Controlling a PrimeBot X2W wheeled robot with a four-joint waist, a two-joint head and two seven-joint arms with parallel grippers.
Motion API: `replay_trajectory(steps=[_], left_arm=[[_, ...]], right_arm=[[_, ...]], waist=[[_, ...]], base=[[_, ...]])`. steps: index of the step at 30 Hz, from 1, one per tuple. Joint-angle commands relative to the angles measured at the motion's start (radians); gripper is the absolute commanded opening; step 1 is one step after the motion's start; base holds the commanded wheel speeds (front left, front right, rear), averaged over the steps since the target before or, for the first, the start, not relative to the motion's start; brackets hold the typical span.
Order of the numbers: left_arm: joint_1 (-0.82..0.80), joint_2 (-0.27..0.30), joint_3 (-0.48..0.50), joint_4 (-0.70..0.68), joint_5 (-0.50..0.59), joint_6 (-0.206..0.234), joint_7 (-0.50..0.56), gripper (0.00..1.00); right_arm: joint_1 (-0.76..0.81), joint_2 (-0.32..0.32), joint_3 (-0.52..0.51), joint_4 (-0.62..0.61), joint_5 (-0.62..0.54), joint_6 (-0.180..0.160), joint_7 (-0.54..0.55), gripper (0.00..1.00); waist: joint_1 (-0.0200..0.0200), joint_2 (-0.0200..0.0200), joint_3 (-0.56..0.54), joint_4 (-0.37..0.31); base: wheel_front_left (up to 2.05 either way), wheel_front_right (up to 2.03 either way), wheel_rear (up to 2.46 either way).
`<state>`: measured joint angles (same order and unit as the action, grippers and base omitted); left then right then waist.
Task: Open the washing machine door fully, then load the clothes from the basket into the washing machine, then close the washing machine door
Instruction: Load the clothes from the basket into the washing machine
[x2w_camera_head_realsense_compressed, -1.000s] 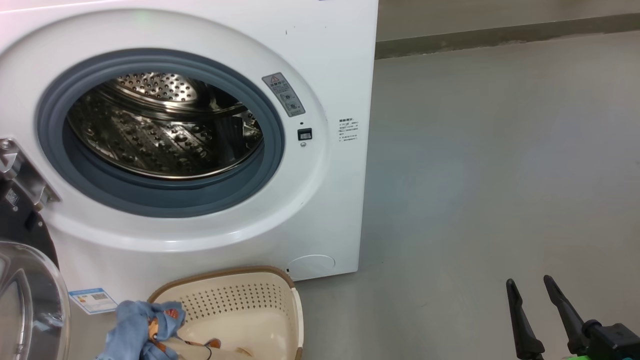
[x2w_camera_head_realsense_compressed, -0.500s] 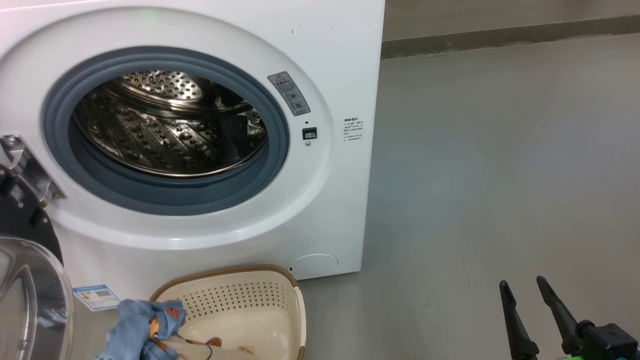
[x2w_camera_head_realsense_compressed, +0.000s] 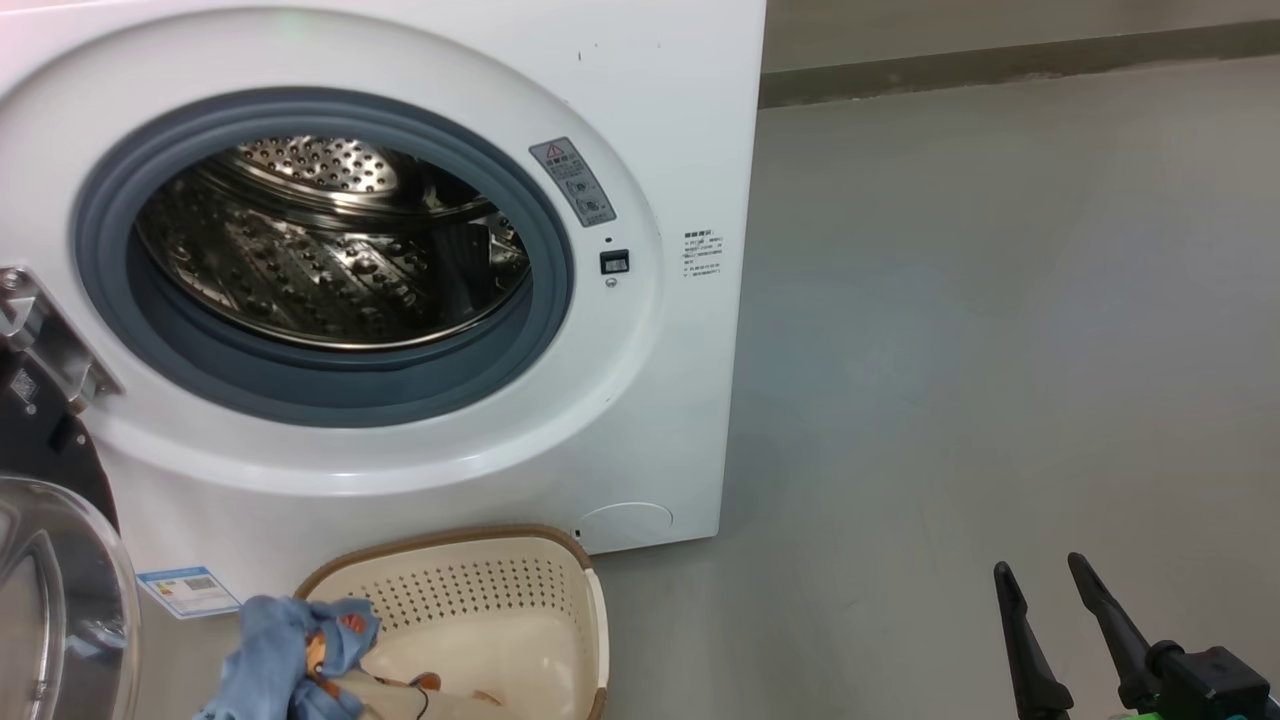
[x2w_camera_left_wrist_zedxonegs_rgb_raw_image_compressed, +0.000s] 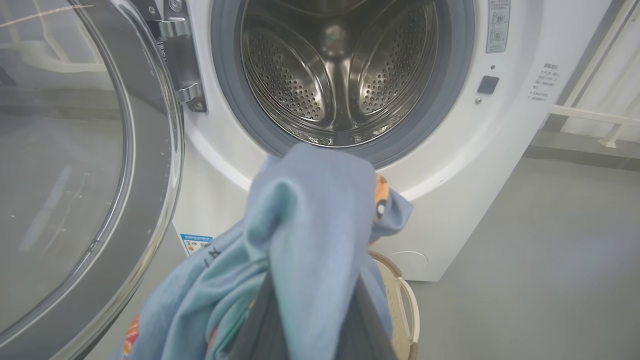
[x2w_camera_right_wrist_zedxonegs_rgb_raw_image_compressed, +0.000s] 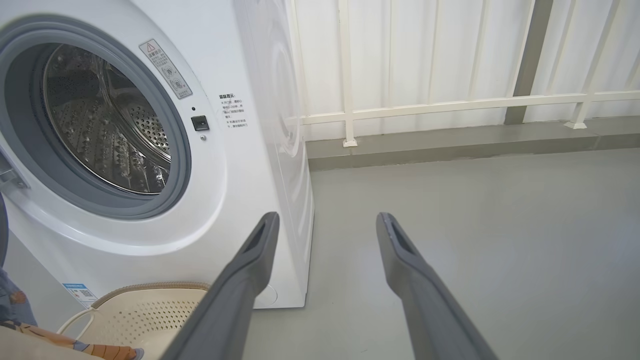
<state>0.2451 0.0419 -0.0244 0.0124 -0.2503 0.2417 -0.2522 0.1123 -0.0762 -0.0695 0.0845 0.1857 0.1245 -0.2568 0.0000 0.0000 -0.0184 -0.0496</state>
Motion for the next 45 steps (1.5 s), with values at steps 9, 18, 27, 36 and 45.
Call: replay_trajectory(steps=[9, 18, 27, 36, 45], left_arm=[[-0.140, 0.008, 0.015, -0.008, -0.002, -0.008, -0.010, 0.00], [-0.360, 0.009, 0.025, 0.044, 0.043, -0.041, -0.010, 0.00], [-0.658, 0.077, 0.086, 0.124, 0.107, -0.055, -0.010, 0.00], [-0.919, 0.202, 0.161, 0.338, 0.134, -0.042, -0.010, 0.00], [-1.113, 0.271, 0.171, 0.472, 0.158, -0.042, -0.010, 0.00]], right_arm=[[-0.047, -0.004, 0.045, -0.028, 0.000, 0.006, -0.005, 1.00], [-0.114, 0.011, 0.071, -0.068, 0.011, 0.006, -0.005, 1.00], [-0.225, 0.023, 0.119, -0.081, 0.037, 0.006, -0.005, 1.00], [-0.285, 0.026, 0.172, -0.073, 0.078, 0.006, -0.005, 1.00], [-0.301, 0.026, 0.190, -0.071, 0.094, 0.006, -0.005, 1.00]], waist=[[0.0000, 0.0000, 0.040, -0.033], [0.0000, 0.0000, 0.202, -0.081], [0.0000, 0.0000, 0.403, -0.178], [0.0000, 0.0000, 0.538, -0.263], [0.0000, 0.0000, 0.605, -0.286]], base=[[0.00, 0.00, 0.00], [0.00, 0.00, 0.00], [0.00, 0.00, 0.00], [0.00, 0.00, 0.00], [0.00, 0.00, 0.00]])
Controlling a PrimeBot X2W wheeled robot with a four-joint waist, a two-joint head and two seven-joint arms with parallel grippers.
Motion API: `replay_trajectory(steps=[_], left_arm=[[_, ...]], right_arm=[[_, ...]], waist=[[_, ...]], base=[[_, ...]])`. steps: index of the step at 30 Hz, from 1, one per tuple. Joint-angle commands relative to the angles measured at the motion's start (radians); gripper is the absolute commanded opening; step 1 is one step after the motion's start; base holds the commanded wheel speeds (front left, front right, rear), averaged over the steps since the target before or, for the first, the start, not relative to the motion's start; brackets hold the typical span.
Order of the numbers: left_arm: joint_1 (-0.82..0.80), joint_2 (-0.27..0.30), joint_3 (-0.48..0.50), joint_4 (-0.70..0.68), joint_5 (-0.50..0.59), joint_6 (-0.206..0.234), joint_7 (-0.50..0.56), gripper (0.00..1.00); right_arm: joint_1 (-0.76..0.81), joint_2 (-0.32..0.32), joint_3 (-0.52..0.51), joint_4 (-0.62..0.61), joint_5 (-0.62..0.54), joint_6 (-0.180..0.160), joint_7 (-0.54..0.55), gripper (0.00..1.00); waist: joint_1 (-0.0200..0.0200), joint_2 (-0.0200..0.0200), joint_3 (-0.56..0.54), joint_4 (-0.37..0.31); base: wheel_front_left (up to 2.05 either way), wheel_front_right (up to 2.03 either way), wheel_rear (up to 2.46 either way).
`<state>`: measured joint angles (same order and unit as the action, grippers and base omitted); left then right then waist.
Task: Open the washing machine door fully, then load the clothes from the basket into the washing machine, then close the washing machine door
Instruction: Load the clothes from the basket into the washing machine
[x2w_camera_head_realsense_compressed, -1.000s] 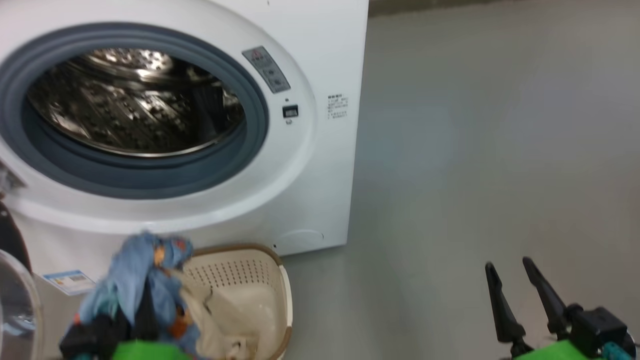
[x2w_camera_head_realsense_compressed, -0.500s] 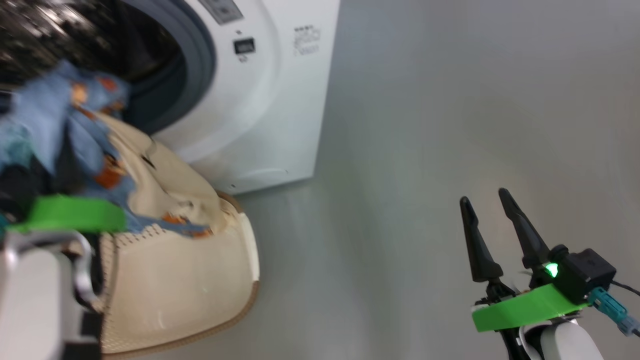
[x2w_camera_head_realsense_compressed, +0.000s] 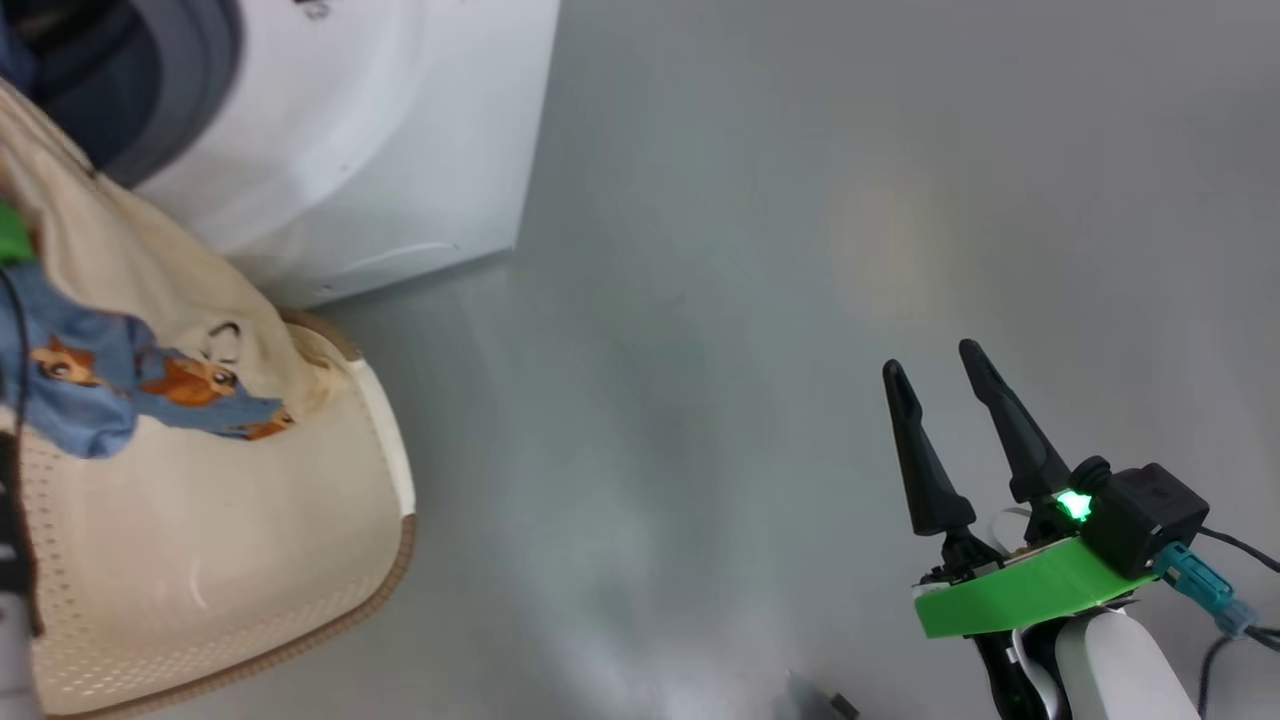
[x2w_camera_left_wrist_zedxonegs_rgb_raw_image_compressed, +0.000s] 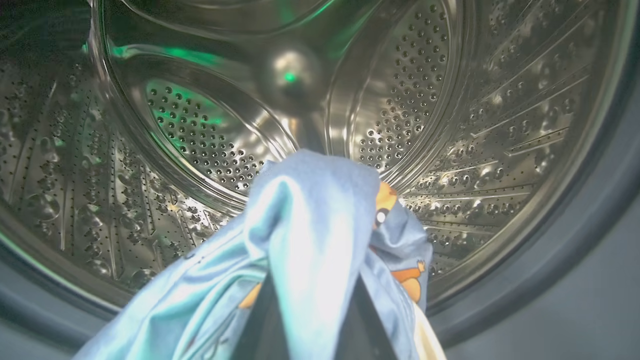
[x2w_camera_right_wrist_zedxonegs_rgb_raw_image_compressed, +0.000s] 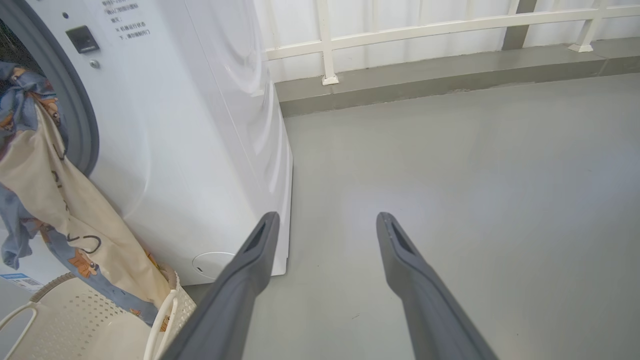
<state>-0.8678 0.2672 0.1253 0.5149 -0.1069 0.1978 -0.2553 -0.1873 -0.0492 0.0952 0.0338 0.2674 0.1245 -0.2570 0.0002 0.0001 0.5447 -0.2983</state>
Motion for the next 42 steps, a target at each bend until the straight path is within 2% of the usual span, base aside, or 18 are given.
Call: replay_trajectory(steps=[1, 19, 25, 36, 37, 39, 40, 41, 42], left_arm=[[-0.022, 0.052, 0.019, -0.018, 0.018, 0.001, -0.006, 0.00], [-0.354, 0.157, -0.050, 0.121, 0.085, -0.051, -0.006, 0.00], [-0.407, 0.176, -0.063, 0.181, 0.097, -0.041, -0.006, 0.00], [-0.422, 0.172, -0.098, 0.428, 0.107, -0.020, -0.006, 0.00], [-0.425, 0.169, -0.105, 0.439, 0.111, -0.018, -0.006, 0.07], [-0.430, 0.161, -0.119, 0.462, 0.120, -0.013, -0.006, 0.38], [-0.430, 0.161, -0.119, 0.462, 0.120, -0.013, -0.006, 0.38], [-0.435, 0.153, -0.134, 0.488, 0.129, -0.006, -0.006, 0.62], [-0.435, 0.153, -0.134, 0.488, 0.129, -0.006, -0.006, 0.62]], right_arm=[[0.000, -0.001, 0.028, -0.019, 0.013, 0.006, -0.005, 1.00], [0.022, -0.001, 0.093, -0.010, 0.000, 0.006, -0.005, 1.00], [0.032, -0.001, 0.094, -0.010, -0.008, 0.006, -0.005, 1.00], [0.044, -0.001, 0.097, 0.002, 0.001, 0.006, -0.005, 1.00], [0.042, -0.001, 0.101, 0.003, 0.001, 0.006, -0.005, 1.00], [0.038, -0.001, 0.105, 0.005, 0.002, 0.006, -0.005, 1.00], [0.038, -0.001, 0.105, 0.005, 0.002, 0.006, -0.005, 1.00], [0.036, -0.001, 0.109, 0.008, 0.002, 0.006, -0.005, 1.00], [0.036, -0.001, 0.109, 0.008, 0.002, 0.006, -0.005, 1.00]], waist=[[-0.0002, -0.0001, 0.046, -0.038], [-0.0002, -0.0001, 0.099, -0.058], [-0.0002, -0.0001, 0.117, -0.070], [-0.0002, -0.0001, 0.095, -0.054], [-0.0002, -0.0001, 0.091, -0.050], [-0.0002, -0.0001, 0.083, -0.041], [-0.0002, -0.0001, 0.083, -0.041], [-0.0002, -0.0001, 0.076, -0.034], [-0.0002, -0.0001, 0.076, -0.034]], base=[[0.00, 0.00, 0.00], [0.00, 0.00, 0.00], [0.00, 0.00, 0.00], [0.00, 0.00, 0.00], [0.00, 0.00, 0.00], [0.00, 0.00, 0.00], [0.00, 0.00, 0.00], [0.00, 0.00, 0.00], [0.00, 0.00, 0.00]])
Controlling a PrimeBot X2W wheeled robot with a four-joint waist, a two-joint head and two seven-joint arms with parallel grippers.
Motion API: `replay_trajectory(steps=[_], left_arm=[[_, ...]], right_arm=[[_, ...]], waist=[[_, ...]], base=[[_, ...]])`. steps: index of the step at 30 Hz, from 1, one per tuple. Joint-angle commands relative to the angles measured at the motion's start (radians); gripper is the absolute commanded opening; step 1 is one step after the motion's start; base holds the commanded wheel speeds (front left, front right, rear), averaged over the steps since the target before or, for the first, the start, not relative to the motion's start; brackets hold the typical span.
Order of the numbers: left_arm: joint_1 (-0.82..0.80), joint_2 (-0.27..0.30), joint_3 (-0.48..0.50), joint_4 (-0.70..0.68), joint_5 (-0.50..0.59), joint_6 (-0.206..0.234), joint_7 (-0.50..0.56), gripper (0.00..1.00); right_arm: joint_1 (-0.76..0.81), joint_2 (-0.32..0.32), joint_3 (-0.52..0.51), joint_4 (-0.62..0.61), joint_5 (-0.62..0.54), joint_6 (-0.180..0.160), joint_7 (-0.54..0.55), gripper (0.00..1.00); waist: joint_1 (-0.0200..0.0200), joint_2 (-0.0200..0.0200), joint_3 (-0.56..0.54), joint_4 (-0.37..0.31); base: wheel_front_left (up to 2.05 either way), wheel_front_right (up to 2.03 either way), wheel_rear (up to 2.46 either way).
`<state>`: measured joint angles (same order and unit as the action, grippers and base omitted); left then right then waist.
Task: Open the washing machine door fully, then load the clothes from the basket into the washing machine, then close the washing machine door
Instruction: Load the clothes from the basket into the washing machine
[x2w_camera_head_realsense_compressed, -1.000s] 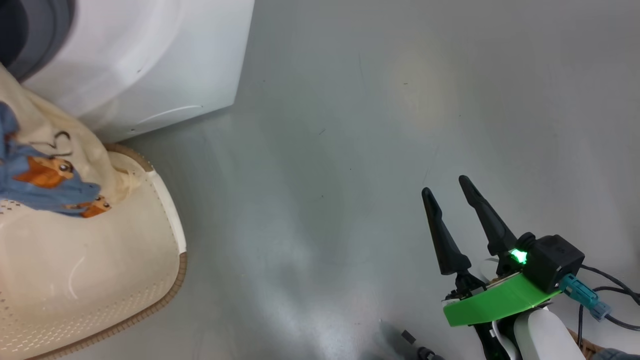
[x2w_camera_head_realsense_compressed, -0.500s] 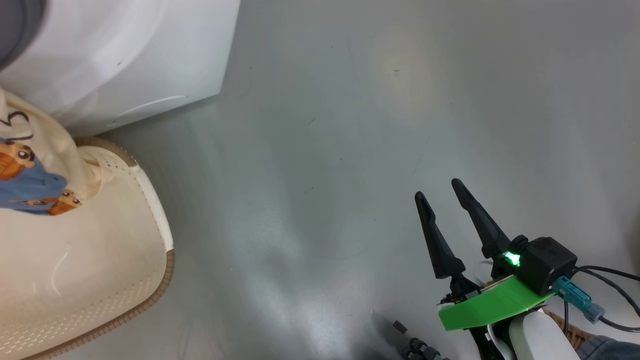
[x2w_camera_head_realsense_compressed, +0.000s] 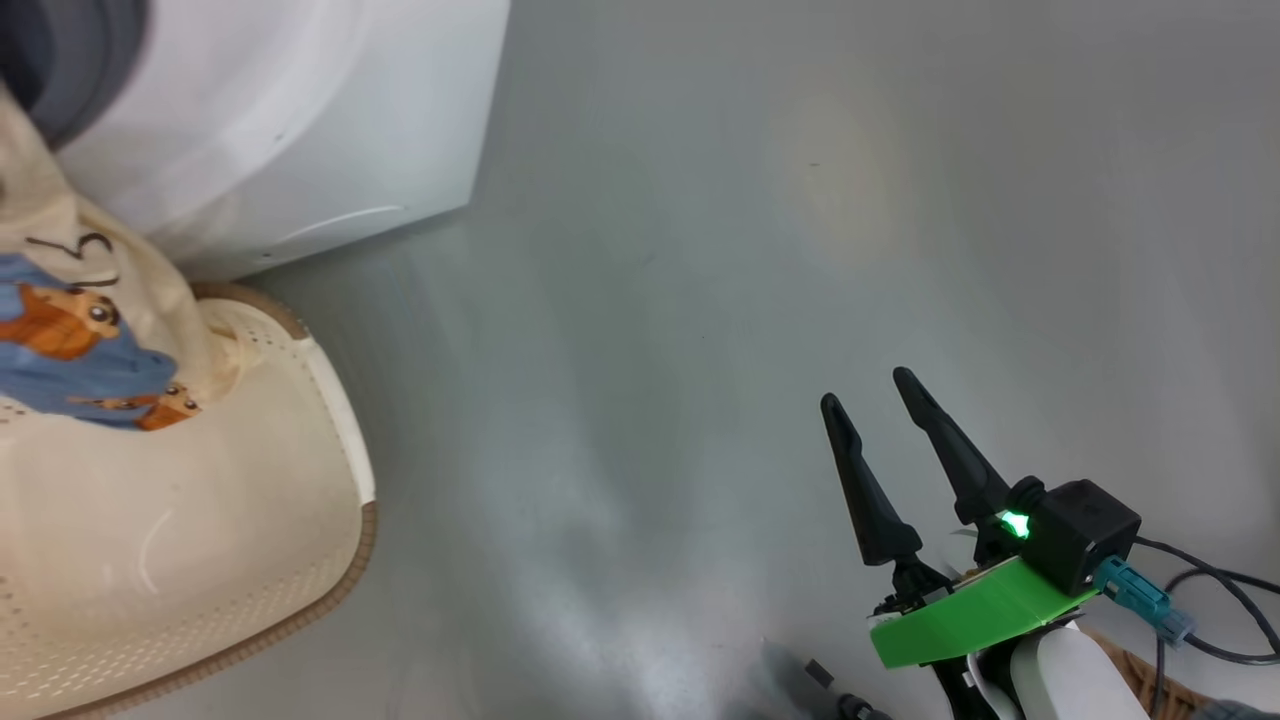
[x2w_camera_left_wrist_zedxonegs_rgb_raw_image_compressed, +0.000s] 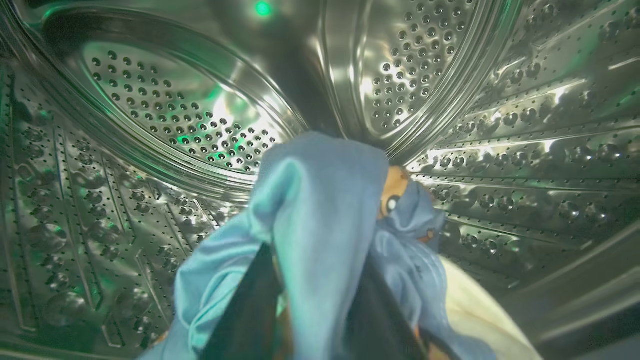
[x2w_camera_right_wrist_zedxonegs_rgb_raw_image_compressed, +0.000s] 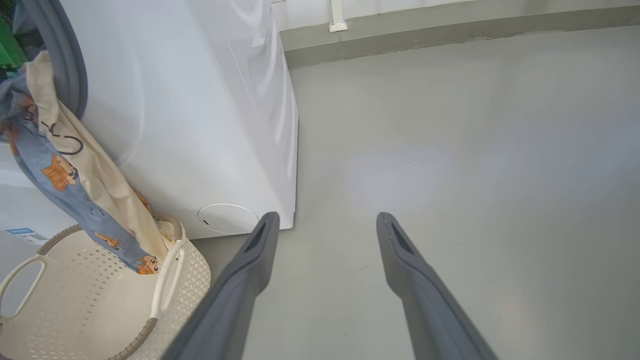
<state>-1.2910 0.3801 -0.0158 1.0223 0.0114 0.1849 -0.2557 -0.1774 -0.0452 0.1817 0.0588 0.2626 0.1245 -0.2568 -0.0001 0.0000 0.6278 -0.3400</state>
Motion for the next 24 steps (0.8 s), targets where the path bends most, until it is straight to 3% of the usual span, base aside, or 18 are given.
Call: replay_trajectory(steps=[1, 3, 14, 24], left_arm=[[-0.013, 0.034, 0.004, -0.006, 0.011, 0.012, -0.006, 0.82], [-0.014, 0.028, -0.005, 0.014, 0.014, 0.020, -0.006, 1.00], [0.053, -0.023, -0.030, 0.000, 0.006, 0.065, -0.006, 1.00], [0.203, -0.081, -0.033, -0.135, -0.036, 0.069, -0.006, 1.00]], right_arm=[[0.025, -0.005, 0.022, -0.016, 0.007, 0.006, -0.005, 1.00], [0.024, -0.005, 0.022, -0.013, 0.007, 0.006, -0.005, 1.00], [0.024, -0.005, 0.007, -0.002, 0.006, 0.006, -0.005, 1.00], [0.023, -0.005, -0.005, 0.004, 0.002, 0.006, -0.005, 1.00]], waist=[[0.0001, 0.0000, -0.012, 0.013], [0.0001, 0.0000, -0.021, 0.019], [0.0001, 0.0000, -0.072, 0.059], [0.0001, 0.0000, -0.130, 0.111]], base=[[0.00, 0.00, 0.00], [0.00, 0.00, 0.00], [0.00, 0.00, 0.00], [0.00, 0.00, 0.00]])
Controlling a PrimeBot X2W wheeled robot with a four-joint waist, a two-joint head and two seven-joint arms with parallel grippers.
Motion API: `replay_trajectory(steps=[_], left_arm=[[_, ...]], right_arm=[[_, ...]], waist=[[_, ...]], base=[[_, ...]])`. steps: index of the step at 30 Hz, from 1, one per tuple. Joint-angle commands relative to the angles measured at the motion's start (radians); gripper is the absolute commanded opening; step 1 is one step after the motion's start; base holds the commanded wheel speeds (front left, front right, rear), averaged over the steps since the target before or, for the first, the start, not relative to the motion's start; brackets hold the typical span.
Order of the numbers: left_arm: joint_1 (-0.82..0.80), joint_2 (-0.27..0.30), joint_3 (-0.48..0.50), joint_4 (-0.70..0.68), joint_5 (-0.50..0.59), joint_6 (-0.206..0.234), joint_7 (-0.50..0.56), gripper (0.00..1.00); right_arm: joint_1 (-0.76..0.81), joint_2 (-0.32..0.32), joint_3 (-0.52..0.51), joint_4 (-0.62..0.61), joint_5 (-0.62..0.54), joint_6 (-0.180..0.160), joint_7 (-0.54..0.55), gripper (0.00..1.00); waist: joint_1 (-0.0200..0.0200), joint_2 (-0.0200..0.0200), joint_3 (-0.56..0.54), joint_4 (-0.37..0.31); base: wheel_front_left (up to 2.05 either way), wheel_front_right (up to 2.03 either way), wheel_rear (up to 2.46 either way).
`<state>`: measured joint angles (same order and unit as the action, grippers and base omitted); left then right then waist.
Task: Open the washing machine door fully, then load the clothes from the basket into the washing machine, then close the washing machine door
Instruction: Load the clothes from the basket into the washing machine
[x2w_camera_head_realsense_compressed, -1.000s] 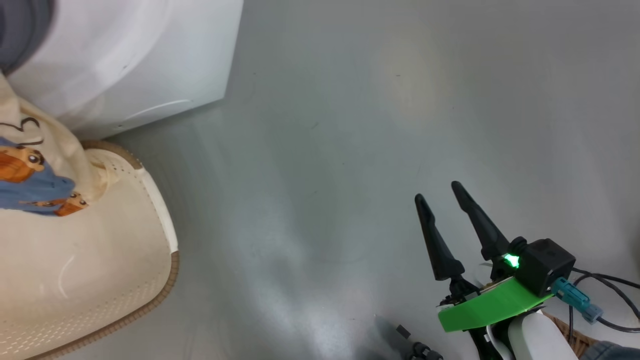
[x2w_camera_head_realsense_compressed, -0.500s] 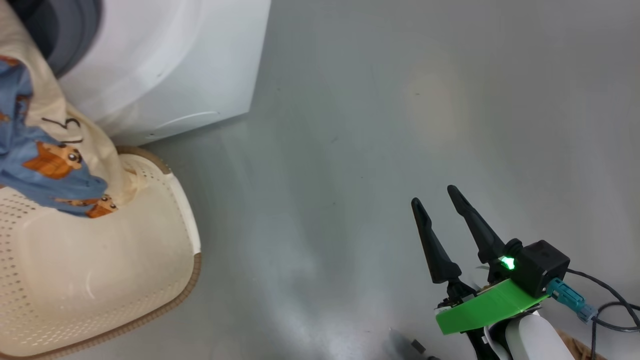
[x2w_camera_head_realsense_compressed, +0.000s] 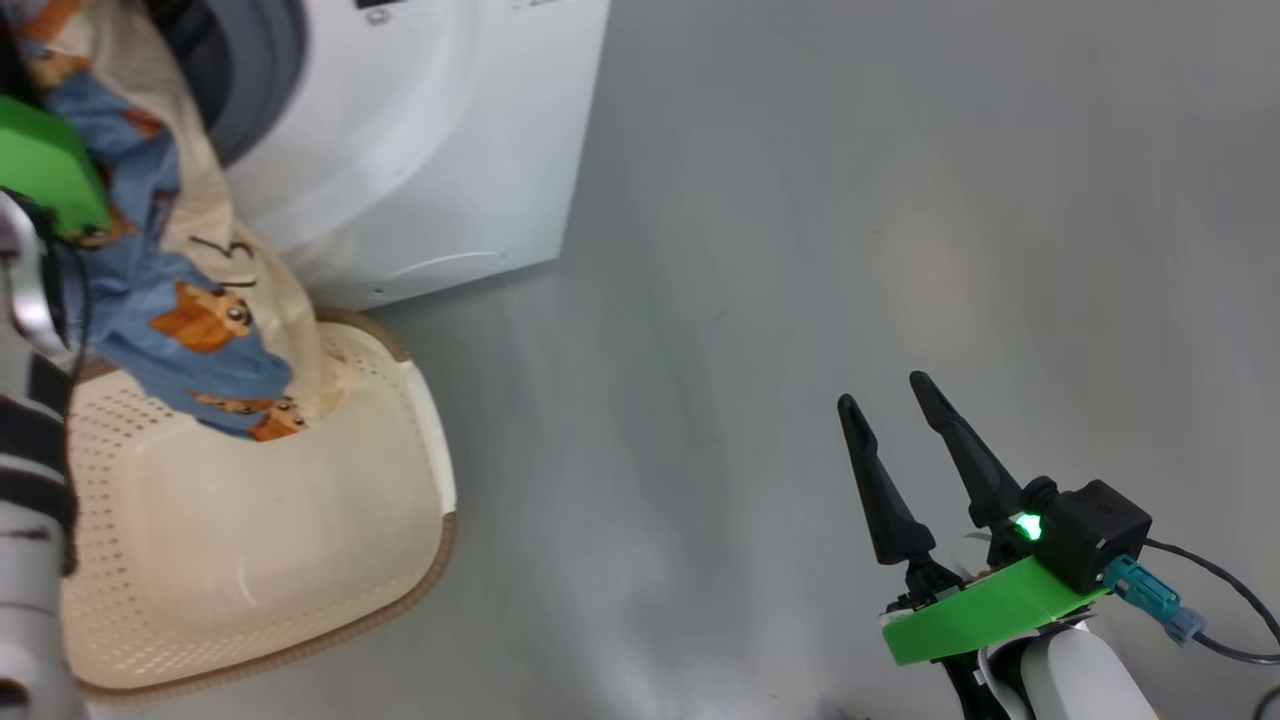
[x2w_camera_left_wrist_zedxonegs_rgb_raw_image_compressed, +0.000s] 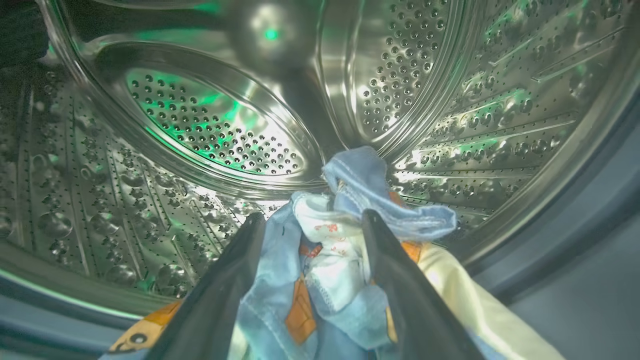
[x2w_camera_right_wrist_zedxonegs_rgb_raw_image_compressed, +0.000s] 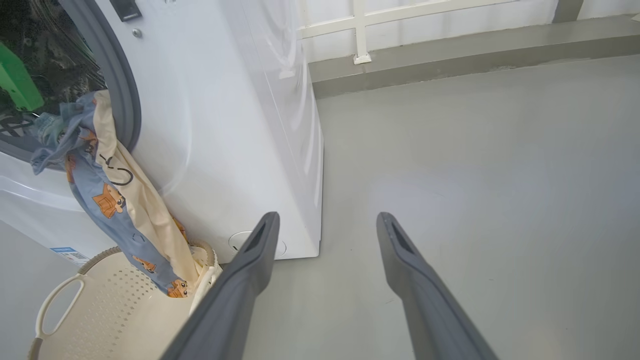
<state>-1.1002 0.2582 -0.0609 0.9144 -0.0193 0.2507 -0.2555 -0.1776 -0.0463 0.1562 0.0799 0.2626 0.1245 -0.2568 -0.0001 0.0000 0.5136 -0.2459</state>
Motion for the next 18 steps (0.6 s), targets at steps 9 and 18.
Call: replay_trajectory(steps=[9, 18], left_arm=[[0.152, -0.011, 0.015, -0.180, -0.047, -0.005, -0.006, 1.00], [0.357, -0.082, 0.027, -0.398, -0.107, -0.015, -0.006, 1.00]], right_arm=[[0.018, -0.006, 0.001, -0.020, -0.006, 0.006, -0.005, 1.00], [0.020, -0.013, -0.025, -0.024, -0.008, 0.006, -0.005, 1.00]], waist=[[0.0001, 0.0000, -0.029, 0.072], [0.0001, 0.0000, -0.023, 0.128]], base=[[0.00, 0.00, 0.00], [0.00, 0.00, 0.00]])
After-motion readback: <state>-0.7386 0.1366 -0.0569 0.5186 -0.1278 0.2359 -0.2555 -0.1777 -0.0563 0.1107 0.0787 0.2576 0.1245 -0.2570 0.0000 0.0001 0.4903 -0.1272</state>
